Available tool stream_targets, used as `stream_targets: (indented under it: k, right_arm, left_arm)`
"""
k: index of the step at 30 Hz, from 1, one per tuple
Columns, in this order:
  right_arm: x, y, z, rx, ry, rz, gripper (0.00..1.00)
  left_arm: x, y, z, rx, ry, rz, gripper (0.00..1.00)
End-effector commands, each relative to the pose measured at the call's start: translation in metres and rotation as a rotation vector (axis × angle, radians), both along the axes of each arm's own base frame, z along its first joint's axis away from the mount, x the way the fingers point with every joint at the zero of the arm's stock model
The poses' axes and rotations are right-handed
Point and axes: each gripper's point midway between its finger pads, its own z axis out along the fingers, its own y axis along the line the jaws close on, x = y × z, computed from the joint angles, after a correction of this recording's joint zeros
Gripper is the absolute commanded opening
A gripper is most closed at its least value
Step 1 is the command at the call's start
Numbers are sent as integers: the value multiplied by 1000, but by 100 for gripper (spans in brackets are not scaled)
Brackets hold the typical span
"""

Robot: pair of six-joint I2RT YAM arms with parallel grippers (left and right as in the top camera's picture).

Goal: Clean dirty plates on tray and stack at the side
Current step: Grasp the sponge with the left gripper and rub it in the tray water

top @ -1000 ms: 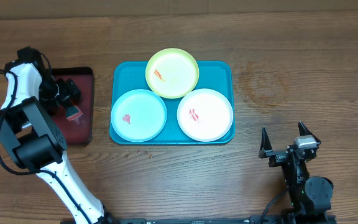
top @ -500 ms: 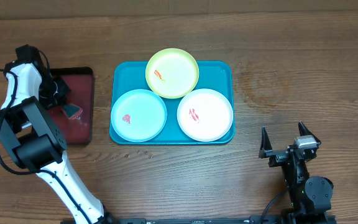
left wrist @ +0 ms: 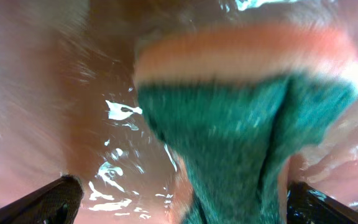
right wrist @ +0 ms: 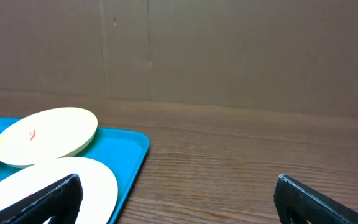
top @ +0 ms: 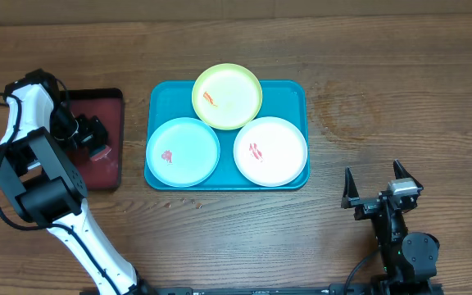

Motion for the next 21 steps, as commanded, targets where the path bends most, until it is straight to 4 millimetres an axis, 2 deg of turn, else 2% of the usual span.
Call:
stream_targets:
  k: [1,3,5,6,8,9,13,14,15,16,17,21]
  right_arm:
    - [0,-3,-2,-4,-5,-14,100]
    - [0,-3,-2,-4,-5,-14,100]
    - [0,-3,-2,-4,-5,-14,100]
    - [0,-3,-1,-4,-5,-14,100]
    - [0,-3,-1,-4,-5,-14,100]
    - [0,-3,-2,-4,-5,-14,100]
    - [0,-3,-2,-4,-5,-14,100]
    - [0,-3,-2,-4,-5,-14,100]
    - [0,-3,-1,-4,-5,-14,100]
    - [0,-3,-1,-4,-5,-14,100]
    - [0,-3,-1,-4,-5,-14,100]
    - [0,-3,-2,-4,-5,-14,100]
  left_arm:
    - [-3,-15,-6,-87,9,10,94]
    - [-1,-20,-5,-116,1,15,79]
    - [-1,-21,-5,-121,-2,16,52]
    - [-1,-21,-5,-120,-2,16,36]
    - [1,-20,-6,-115,-10,15,12]
    - [2,-19,-6,-113,-14,15,4]
    - [8,-16,-7,-99,-36,13,4]
    - [10,-14,-8,-87,-45,11,11]
    - [11,-12,-8,-76,-49,9,41]
    - [13,-8,-9,-59,-55,7,95]
    - [14,-4,-9,-40,-58,4,100]
    - [18,12,-11,48,-65,-6,100]
